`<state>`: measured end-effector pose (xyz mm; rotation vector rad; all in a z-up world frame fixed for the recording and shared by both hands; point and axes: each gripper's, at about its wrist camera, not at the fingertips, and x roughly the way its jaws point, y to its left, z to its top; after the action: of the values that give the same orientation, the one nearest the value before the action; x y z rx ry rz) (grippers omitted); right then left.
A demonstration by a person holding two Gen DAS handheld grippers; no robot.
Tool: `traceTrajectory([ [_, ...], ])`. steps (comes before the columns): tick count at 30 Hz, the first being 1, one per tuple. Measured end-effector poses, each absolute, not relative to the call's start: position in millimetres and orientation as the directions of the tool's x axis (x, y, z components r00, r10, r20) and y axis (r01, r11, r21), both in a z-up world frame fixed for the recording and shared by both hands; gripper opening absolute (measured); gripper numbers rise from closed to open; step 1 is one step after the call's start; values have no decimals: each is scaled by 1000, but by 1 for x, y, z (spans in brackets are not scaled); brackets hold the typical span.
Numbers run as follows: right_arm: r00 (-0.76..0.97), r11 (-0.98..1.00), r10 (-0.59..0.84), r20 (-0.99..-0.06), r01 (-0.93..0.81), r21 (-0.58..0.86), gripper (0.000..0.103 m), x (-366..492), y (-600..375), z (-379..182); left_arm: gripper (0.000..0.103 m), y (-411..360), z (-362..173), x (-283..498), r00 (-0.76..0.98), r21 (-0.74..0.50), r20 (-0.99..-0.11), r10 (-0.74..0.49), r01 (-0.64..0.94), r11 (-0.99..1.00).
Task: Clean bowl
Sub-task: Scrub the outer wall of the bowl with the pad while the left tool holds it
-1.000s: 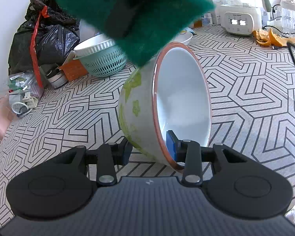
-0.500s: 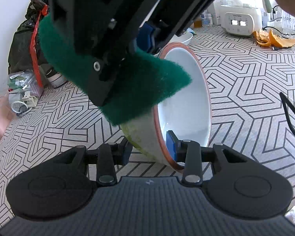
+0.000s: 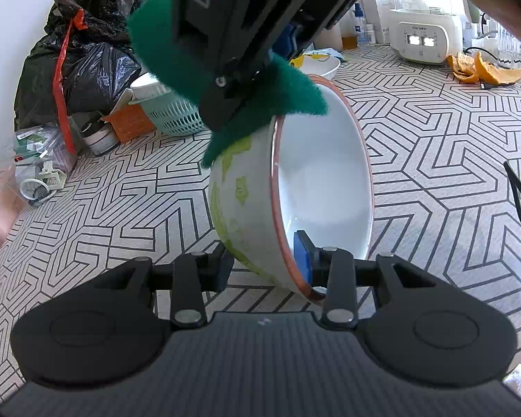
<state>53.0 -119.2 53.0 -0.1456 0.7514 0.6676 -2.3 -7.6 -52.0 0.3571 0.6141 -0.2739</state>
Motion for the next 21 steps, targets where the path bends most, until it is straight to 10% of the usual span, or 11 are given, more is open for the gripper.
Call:
traceTrajectory([
  [21, 544, 784, 481, -687, -618, 60, 14, 41, -108, 59, 36, -26, -52, -7, 785, 248, -606, -131, 343, 906],
])
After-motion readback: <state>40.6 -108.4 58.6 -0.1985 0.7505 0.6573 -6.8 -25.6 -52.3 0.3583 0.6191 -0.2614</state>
